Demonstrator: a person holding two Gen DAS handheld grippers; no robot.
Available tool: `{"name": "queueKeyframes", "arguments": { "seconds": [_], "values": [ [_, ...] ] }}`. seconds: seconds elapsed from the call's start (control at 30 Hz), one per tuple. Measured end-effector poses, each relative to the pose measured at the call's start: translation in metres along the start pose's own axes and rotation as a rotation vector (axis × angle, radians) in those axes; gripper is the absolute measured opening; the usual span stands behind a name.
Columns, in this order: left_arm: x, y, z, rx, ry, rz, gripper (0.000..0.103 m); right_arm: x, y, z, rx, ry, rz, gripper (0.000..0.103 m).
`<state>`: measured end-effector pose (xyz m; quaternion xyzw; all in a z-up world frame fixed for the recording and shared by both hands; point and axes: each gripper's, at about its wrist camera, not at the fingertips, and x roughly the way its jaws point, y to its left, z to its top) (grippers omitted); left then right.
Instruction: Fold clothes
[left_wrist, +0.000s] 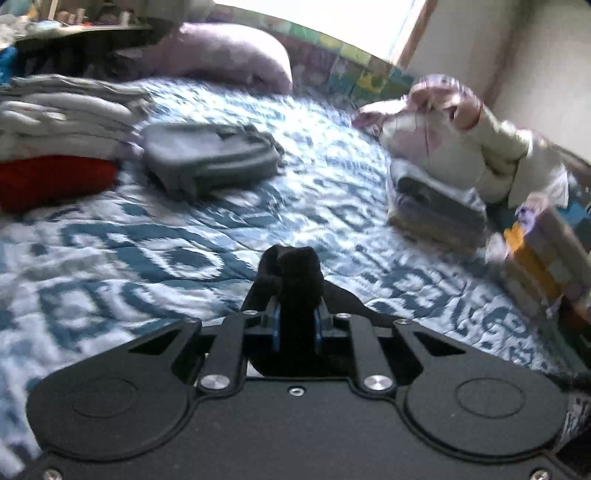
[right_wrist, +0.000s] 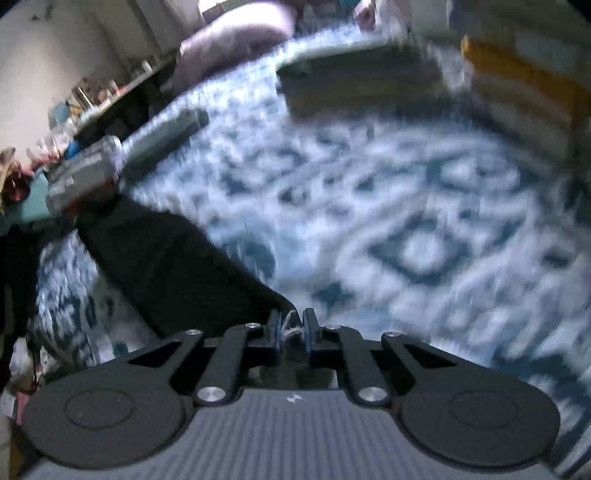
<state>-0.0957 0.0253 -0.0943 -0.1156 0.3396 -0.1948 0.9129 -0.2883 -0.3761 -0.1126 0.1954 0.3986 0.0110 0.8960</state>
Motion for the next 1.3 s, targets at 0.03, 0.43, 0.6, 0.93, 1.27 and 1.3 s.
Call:
{"name": "queueKeyframes", "arguments": {
  "seconds": [0.03, 0.43, 0.6, 0.93, 1.27, 1.3],
  "values": [
    [-0.007, 0.003, -0.005, -0.024, -0.001, 0.006, 0.016, -0.004, 0.003, 0.01, -0.018, -0.022, -0.009, 0.013],
    [-0.039, 0.029, -0.063, 0.128, 0.077, 0.157, 0.046, 0.004, 0.036, 0.023, -0.371, -0.041, -0.21, 0.058],
    [-0.039, 0.01, -0.069, 0.356, 0.057, 0.16, 0.046, 0.001, 0.051, -0.008, -0.602, -0.008, -0.251, 0.054],
    [-0.025, -0.006, -0.088, 0.711, 0.049, 0.206, 0.046, 0.011, 0.062, -0.046, -0.861, 0.0, -0.298, 0.042],
    [-0.012, -0.003, -0.093, 0.912, 0.082, 0.202, 0.046, 0.047, 0.073, -0.07, -1.061, 0.046, -0.302, 0.027],
    [-0.01, -0.004, -0.093, 0.94, 0.087, 0.203, 0.046, 0.05, 0.072, -0.07, -1.064, 0.051, -0.302, 0.026]
  ]
}}
